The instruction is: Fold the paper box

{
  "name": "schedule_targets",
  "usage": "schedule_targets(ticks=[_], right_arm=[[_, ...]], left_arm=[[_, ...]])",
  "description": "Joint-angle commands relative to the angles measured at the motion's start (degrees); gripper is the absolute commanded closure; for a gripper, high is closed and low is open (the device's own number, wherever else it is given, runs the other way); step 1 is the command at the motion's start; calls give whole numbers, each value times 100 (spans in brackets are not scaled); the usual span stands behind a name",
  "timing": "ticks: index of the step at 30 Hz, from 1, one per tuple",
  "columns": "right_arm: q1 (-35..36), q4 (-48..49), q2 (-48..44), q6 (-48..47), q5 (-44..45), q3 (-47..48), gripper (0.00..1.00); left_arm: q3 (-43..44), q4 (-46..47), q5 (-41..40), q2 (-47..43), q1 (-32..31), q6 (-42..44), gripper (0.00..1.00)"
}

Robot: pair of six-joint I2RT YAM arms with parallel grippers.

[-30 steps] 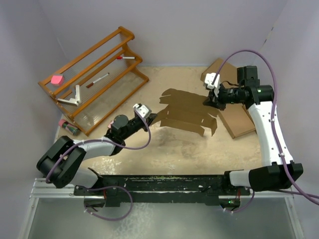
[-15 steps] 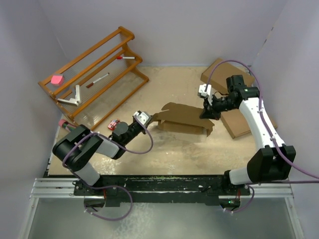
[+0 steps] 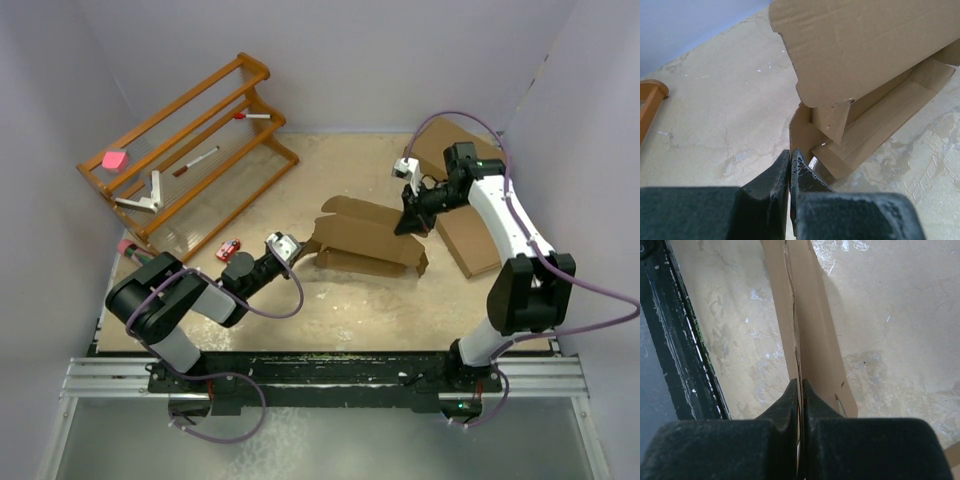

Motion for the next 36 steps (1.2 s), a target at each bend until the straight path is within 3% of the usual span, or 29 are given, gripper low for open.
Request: schedule_targets(ticks=[1, 10, 14, 20, 24, 27, 30, 36], right_arm=[[12, -239, 250, 259, -236, 405, 100], [19, -332, 247, 126, -166, 188, 100], [10, -342, 228, 75, -139, 90, 100], [13, -359, 174, 8, -124, 31, 100], [12, -350, 116, -8, -108, -33, 100], [17, -367, 122, -42, -105, -50, 100], [12, -366, 122, -50, -112, -64, 100], [13, -414, 122, -100, -126, -39, 100]], left_arm=[[-6, -49, 298, -234, -78, -76, 95], [146, -877, 489, -495, -90, -863, 92], [186, -1040, 652, -551, -83, -1383, 76], [302, -1698, 1007, -1011, 66, -2136, 59], [457, -2691, 1145, -1593, 433, -2749, 43], [578, -3346, 1337, -2025, 757, -3062, 39], [614, -3886, 1069, -2588, 915, -3317, 39], [965, -5190, -609, -3374, 1044, -3342, 40]])
